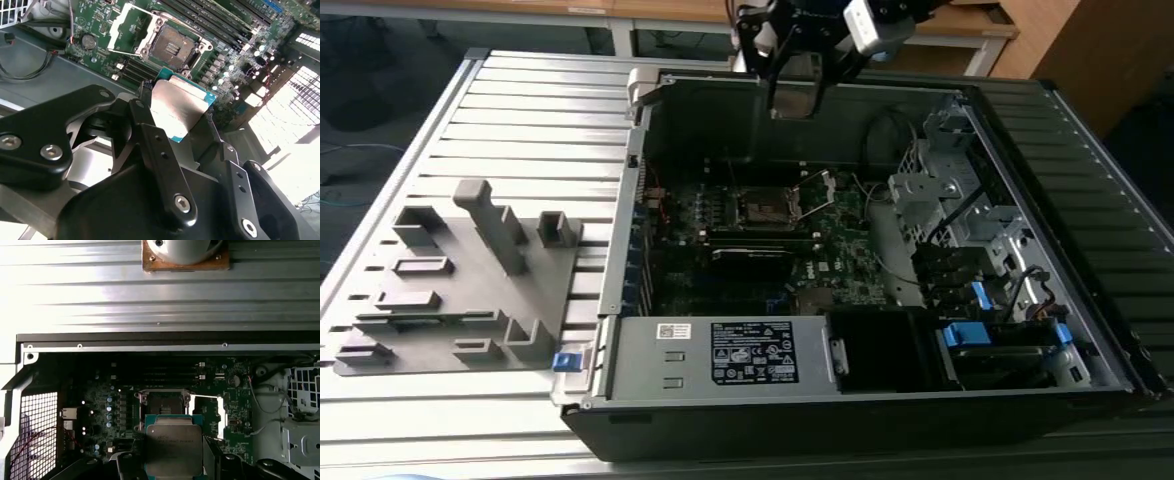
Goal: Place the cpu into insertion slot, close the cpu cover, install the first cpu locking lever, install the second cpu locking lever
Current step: 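Place the cpu into insertion slot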
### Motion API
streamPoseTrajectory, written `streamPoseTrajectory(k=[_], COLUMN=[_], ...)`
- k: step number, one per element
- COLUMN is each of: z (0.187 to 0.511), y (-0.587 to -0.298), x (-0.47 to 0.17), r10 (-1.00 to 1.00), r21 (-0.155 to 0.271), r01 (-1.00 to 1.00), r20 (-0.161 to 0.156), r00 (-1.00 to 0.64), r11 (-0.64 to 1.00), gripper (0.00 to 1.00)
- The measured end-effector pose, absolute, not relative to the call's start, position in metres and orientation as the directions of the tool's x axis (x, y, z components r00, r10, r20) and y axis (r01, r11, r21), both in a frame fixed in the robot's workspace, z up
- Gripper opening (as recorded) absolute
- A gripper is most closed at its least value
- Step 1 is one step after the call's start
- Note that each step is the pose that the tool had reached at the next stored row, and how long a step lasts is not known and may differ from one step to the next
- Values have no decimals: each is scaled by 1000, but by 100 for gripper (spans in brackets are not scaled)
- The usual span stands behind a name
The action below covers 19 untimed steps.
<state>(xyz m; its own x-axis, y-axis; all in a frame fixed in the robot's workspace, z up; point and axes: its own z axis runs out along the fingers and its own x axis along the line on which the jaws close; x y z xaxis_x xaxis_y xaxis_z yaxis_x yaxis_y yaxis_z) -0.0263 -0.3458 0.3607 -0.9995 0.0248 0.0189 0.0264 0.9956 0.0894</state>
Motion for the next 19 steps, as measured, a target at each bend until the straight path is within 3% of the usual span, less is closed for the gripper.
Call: streamPoseTrajectory(k=[19], z=[340], y=[-346], x=[-35], r10=[21], r21=[91], r01=[20], r20=[-12], r00=[-1000], r11=[996], gripper=[54])
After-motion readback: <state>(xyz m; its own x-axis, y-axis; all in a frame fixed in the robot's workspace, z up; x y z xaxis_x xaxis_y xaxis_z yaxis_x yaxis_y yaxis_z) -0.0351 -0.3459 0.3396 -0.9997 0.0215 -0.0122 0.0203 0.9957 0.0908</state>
